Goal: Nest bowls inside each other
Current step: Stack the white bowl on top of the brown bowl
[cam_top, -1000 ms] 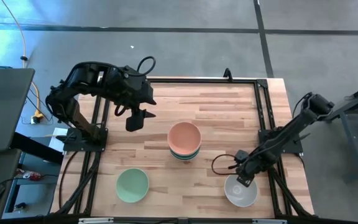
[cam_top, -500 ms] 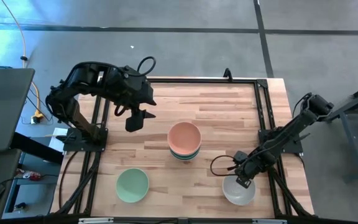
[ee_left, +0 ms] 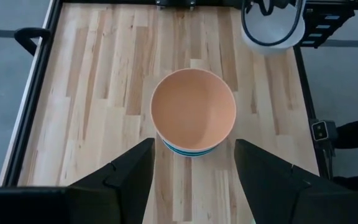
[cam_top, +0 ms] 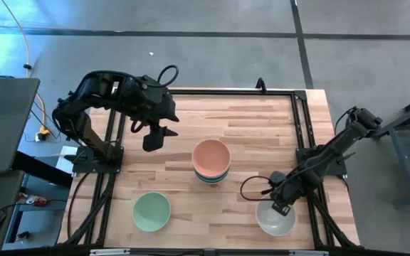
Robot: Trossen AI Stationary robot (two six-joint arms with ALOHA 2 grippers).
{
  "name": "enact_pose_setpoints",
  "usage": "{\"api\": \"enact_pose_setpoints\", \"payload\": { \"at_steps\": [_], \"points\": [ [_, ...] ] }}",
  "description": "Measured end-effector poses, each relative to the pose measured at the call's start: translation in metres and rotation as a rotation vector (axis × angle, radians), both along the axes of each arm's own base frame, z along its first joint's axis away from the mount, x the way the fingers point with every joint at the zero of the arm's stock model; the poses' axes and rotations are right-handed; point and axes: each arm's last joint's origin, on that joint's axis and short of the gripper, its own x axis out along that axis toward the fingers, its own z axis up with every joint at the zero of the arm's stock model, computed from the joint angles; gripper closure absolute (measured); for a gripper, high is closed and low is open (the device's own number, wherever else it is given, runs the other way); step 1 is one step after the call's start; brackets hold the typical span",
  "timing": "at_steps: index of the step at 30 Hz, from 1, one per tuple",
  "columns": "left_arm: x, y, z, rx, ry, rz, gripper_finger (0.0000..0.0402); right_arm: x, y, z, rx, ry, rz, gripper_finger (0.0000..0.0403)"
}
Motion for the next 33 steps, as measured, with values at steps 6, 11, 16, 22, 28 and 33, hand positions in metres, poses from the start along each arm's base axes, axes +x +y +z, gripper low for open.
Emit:
{"api": "enact_pose_setpoints", "payload": {
  "at_steps": [6, 11, 16, 22, 28, 33],
  "points": [
    [0.0, 0.0, 0.0, 0.006, 0.0, -0.003, 0.019, 0.002, -0.003, 0.037, -0.007, 0.022, -0.068, 0.0402],
    [0.0, 0.0, 0.0, 0.009, 0.001, -0.001, 0.019, 0.004, -0.014, 0.071, -0.024, 0.037, -0.218, 0.0402],
    [0.0, 0.002, 0.0, 0.048, 0.004, 0.028, 0.019, 0.007, -0.027, 0.102, -0.093, -0.051, -0.375, 0.0402],
    [-0.001, 0.002, 0.0, 0.064, 0.005, 0.021, 0.019, 0.014, -0.041, 0.12, -0.112, -0.136, -0.509, 0.0403],
    [-0.007, 0.001, 0.004, 0.072, -0.011, 0.013, 0.019, 0.023, -0.058, 0.13, -0.072, -0.148, -0.572, 0.0403],
    [-0.012, 0.001, 0.004, 0.084, -0.009, 0.0, 0.019, 0.03, -0.076, 0.142, -0.057, -0.203, -0.571, 0.0403]
  ]
}}
